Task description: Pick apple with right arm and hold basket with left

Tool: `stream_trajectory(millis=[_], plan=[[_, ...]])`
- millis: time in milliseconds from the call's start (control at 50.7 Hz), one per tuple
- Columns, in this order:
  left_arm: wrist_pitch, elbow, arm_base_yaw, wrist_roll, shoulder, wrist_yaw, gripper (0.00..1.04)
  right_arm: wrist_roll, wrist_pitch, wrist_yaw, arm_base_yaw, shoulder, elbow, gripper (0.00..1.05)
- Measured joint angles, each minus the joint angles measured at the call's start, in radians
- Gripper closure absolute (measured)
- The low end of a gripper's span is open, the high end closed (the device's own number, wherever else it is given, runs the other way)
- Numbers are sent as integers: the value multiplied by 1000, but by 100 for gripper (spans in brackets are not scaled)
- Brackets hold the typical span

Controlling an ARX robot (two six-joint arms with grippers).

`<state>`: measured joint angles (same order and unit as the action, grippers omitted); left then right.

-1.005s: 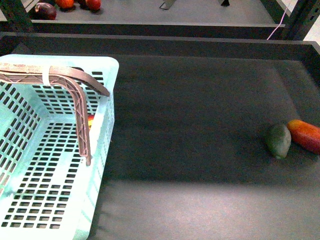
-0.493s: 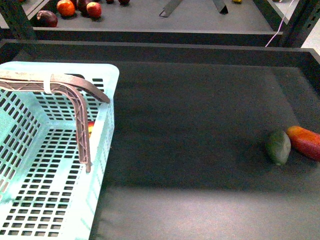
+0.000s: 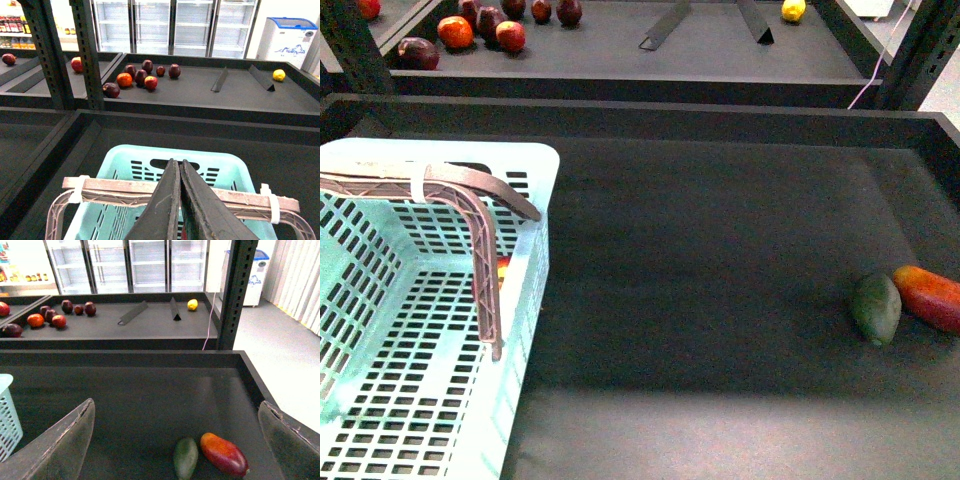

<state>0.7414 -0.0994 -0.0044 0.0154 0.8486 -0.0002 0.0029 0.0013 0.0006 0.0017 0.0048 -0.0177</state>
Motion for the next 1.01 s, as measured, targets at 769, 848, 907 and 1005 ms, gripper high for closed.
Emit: stream_trajectory(millis=[769, 848, 907, 1005], plan=[[-330, 85, 1, -4, -435, 0, 101, 0, 0, 0, 0, 0, 0, 9], [-364, 85, 1, -4, -470, 0, 101, 0, 0, 0, 0, 0, 0, 9], [-387, 85, 1, -4, -494, 0, 101, 0, 0, 0, 0, 0, 0, 9], [-420, 85, 1, -4, -529, 0, 101, 0, 0, 0, 0, 0, 0, 9]])
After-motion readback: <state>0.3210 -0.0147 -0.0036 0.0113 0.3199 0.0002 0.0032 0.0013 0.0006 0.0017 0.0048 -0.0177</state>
